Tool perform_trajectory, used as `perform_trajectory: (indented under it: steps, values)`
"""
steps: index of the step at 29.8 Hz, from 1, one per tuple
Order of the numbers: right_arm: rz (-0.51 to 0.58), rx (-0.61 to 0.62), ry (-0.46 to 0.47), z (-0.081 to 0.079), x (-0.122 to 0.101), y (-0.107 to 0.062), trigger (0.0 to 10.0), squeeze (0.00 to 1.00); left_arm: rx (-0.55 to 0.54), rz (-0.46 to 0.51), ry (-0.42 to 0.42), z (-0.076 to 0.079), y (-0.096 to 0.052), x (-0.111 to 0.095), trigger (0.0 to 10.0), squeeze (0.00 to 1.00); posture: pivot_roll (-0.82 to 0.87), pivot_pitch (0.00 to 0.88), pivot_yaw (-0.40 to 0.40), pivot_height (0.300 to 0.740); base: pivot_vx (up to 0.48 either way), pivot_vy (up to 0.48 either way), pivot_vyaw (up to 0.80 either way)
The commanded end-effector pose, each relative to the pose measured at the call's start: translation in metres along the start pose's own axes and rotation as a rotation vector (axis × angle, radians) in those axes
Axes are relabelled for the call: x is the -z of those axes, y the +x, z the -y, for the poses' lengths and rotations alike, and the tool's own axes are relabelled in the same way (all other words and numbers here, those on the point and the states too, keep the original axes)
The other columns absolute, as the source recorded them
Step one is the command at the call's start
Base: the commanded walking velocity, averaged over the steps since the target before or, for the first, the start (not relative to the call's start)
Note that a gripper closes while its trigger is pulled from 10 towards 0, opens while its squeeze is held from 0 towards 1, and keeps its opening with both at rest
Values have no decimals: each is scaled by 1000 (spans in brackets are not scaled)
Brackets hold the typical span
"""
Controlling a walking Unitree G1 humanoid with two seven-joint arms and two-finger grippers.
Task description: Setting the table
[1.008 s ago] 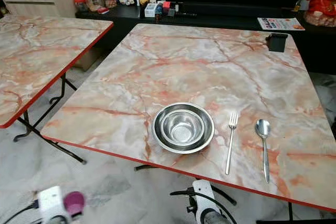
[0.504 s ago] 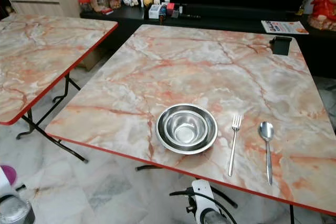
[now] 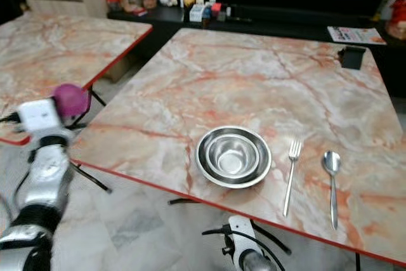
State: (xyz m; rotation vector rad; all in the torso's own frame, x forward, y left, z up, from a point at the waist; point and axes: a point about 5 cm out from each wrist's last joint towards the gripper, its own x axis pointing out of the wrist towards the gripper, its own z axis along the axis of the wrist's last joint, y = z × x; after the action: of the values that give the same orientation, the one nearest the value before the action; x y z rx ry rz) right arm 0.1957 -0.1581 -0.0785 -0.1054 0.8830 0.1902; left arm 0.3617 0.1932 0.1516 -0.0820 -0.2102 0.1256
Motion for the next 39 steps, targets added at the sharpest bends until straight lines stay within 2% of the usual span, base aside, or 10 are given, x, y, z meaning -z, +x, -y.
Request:
perform_trajectory:
  steps: [1,3,6,7,10,12,19,26,29,39]
  values:
    - [1,1,2,-1,1,0,10000,0,91,-33,-60,15,8,-7,10000,0,-202,0,33,740,0,0,0]
    - [-1,3,3,0,2,0,10000,0,116,-53,-78,21,9,-6,10000,0,-213,0,39,740,0,0,0]
    - [-6,12,10,2,5,-2,10000,0,179,-159,-75,39,14,-1,10000,0,-222,0,44,740,0,0,0]
    - [-9,17,14,3,7,-2,10000,0,243,-248,-65,51,14,6,10000,0,-229,0,45,740,0,0,0]
    - [-10,20,16,5,8,-3,10000,0,293,-356,-53,61,13,13,10000,0,-233,0,46,740,0,0,0]
    - [-9,24,18,5,7,-3,10000,0,329,-393,-29,68,14,12,10000,0,-236,0,45,740,0,0,0]
    - [1,28,21,6,4,-2,10000,0,353,-483,-79,90,18,9,10000,0,-244,0,50,740,0,0,0]
    - [0,30,23,6,5,-2,10000,0,385,-483,-74,99,22,-2,10000,0,-244,0,49,740,0,0,0]
    - [-5,33,28,6,7,-3,10000,0,386,-534,2,100,23,-4,10000,0,-246,0,55,740,0,0,0]
    - [-5,27,27,4,7,-2,10000,0,414,-581,-2,102,16,0,10000,0,-232,0,60,740,0,0,0]
